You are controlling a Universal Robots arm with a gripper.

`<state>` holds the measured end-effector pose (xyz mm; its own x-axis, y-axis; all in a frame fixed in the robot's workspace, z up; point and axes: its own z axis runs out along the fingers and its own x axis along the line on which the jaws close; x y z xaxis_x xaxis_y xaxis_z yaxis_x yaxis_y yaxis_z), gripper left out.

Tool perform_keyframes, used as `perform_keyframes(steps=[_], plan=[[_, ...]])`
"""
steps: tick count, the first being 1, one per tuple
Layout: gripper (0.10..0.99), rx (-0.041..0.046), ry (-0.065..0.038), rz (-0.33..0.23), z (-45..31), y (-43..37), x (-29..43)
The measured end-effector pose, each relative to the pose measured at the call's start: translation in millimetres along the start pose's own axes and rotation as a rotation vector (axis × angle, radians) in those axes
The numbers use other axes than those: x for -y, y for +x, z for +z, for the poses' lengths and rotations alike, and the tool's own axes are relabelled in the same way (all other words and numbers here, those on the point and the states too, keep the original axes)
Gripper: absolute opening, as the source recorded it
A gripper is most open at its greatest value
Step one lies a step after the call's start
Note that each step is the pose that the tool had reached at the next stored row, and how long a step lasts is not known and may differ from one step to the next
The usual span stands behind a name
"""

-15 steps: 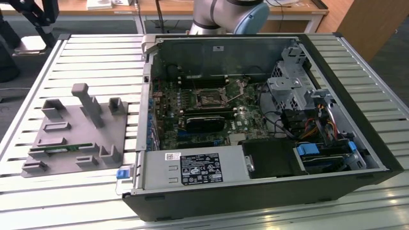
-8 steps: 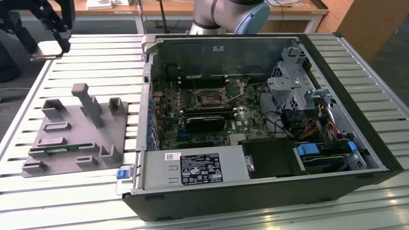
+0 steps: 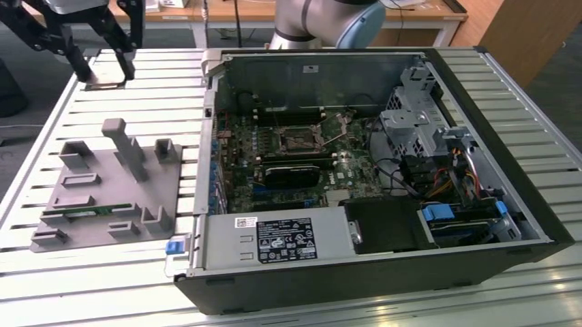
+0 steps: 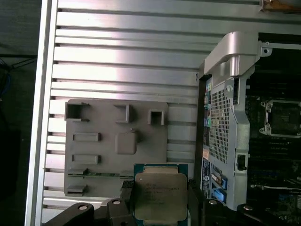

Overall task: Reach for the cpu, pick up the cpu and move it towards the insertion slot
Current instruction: 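Pick up the cpu and move it towards the insertion slot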

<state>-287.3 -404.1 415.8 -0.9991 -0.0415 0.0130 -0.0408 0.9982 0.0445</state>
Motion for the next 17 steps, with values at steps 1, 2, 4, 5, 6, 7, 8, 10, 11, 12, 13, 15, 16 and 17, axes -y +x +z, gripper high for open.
perform_keyframes(steps=[1, 2, 4, 5, 6, 7, 8, 10, 11, 12, 13, 15, 16, 17], plan=[[0.537, 0.0, 0.0, 0.0, 1.0, -4.5, -0.2], [0.537, -0.0001, 0.0, 0.0, 2.0, -9.1, -0.5], [0.537, -0.0001, 0.0, 0.0, 4.0, -18.4, -1.0], [0.537, 0.0, 0.0, 0.0, 4.9, -22.9, -1.2], [0.537, 0.0, 0.0, 0.0, 5.8, -27.3, -1.5], [0.537, 0.0, 0.0, 0.0, 6.6, -31.6, -1.7], [0.537, 0.0, 0.0, 0.0, 7.4, -35.7, -1.9], [0.537, 0.0002, 0.0, 0.0, 9.0, -44.6, -2.4], [0.537, 0.0003, 0.0, 0.0, 9.7, -48.9, -2.5], [0.537, 0.0002, 0.0, 0.0, 10.3, -53.2, -2.6], [0.537, 0.0004, 0.0, 0.0, 10.9, -57.6, -2.7], [0.537, 0.0007, 0.0, 0.0, 12.3, -66.6, -2.8], [0.537, 0.0009, 0.0, 0.0, 12.8, -70.9, -2.9], [0.537, 0.0009, 0.0, 0.0, 13.2, -75.2, -2.9]])
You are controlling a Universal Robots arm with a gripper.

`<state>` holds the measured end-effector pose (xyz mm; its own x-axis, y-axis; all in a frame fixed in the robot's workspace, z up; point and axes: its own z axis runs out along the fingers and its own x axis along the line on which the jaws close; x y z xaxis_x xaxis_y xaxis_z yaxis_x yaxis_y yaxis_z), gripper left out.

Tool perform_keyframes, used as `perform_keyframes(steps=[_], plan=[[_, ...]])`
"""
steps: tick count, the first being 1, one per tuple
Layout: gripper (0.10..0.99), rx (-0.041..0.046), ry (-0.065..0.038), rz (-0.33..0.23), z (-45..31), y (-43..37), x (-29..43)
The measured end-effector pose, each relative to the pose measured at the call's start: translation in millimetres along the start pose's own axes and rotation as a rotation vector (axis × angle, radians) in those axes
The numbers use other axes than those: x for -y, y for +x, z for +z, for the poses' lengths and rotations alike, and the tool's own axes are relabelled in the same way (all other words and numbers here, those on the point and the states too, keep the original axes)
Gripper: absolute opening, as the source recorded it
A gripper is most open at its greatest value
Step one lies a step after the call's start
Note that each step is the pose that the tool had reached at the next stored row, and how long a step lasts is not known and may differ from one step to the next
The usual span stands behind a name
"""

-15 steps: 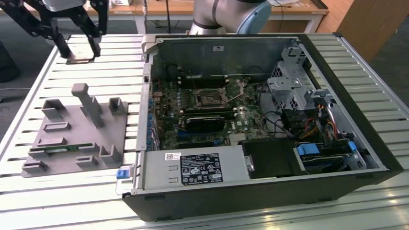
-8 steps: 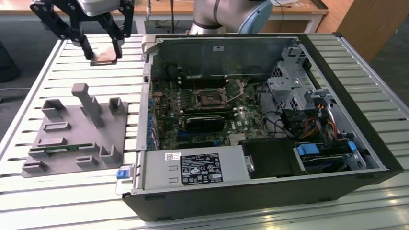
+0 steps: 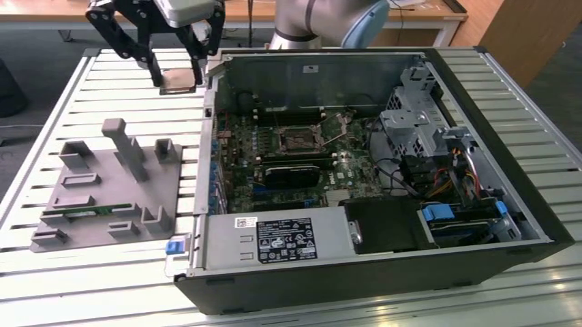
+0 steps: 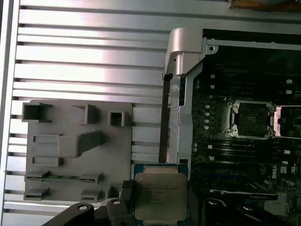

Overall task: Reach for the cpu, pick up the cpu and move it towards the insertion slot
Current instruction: 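Pick up the cpu and move it towards the insertion slot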

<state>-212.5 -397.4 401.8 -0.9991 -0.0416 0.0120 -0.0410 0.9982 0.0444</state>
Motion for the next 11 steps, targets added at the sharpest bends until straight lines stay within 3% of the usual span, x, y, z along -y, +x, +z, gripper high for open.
perform_keyframes(steps=[2, 3, 11], plan=[[0.537, 0.0004, 0.0, 0.0, 0.9, -8.5, -0.3], [0.537, 0.0008, 0.0, 0.0, 1.5, -17.8, -1.3], [0.537, 0.0009, 0.0, 0.0, 3.4, -33.6, -21.0]])
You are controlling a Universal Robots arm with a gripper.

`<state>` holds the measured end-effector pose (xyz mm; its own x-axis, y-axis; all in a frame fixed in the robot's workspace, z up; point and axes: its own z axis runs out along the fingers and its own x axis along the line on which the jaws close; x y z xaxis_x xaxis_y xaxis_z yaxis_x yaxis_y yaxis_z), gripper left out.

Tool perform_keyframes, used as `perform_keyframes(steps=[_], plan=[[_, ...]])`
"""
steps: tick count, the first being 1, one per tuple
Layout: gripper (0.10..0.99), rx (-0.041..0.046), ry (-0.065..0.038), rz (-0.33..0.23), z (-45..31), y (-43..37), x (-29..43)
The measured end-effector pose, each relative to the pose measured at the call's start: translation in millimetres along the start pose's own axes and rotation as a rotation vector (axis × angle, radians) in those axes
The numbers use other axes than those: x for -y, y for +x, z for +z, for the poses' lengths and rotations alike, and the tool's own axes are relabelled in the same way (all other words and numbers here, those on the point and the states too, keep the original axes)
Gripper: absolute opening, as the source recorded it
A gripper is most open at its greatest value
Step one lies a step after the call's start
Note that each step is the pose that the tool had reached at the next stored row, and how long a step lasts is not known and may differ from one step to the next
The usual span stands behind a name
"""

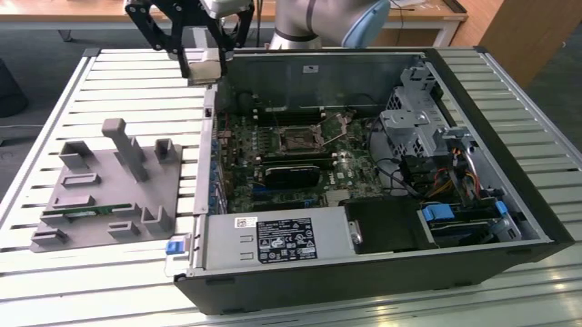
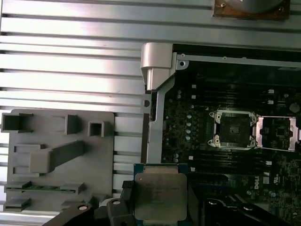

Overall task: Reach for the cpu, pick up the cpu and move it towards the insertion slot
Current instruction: 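Pick up the cpu and move it towards the insertion slot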

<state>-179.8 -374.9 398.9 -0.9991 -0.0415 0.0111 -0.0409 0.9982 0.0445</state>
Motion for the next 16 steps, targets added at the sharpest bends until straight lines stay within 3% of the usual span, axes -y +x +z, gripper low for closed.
perform_keyframes(steps=[16], plan=[[0.537, 0.0017, 0.0, 0.0, 5.8, -45.1, -21.1]])
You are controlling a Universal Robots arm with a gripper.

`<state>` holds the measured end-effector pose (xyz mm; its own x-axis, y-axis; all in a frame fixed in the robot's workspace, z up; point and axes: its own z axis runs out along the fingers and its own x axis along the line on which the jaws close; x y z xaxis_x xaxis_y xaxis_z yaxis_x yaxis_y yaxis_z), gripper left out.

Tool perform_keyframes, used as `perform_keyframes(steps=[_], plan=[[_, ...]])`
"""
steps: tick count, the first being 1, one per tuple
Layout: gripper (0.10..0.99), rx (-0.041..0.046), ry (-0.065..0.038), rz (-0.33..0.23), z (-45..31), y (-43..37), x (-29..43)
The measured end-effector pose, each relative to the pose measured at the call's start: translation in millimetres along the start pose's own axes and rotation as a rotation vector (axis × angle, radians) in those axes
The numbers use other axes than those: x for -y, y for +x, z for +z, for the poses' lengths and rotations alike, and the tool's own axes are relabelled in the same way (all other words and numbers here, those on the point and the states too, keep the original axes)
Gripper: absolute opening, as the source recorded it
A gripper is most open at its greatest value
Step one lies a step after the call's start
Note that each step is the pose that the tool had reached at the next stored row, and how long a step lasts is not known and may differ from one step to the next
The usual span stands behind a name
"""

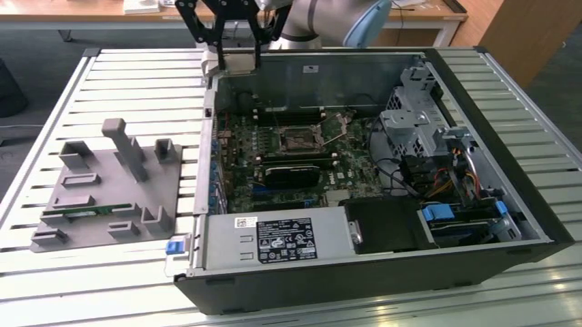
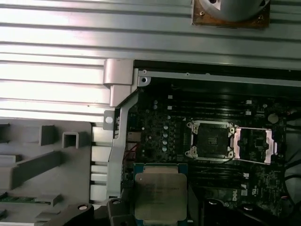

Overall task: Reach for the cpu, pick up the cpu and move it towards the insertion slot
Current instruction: 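Pick up the cpu and move it towards the insertion slot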

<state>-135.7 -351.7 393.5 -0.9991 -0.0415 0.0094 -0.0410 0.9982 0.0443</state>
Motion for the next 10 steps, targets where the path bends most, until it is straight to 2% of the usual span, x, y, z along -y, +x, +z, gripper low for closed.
perform_keyframes(steps=[4, 10], plan=[[0.537, 0.0, 0.0, 0.0, 2.4, -13.4, -3.6], [0.537, 0.0, 0.0, 0.001, 6.1, -35.0, -5.4]])
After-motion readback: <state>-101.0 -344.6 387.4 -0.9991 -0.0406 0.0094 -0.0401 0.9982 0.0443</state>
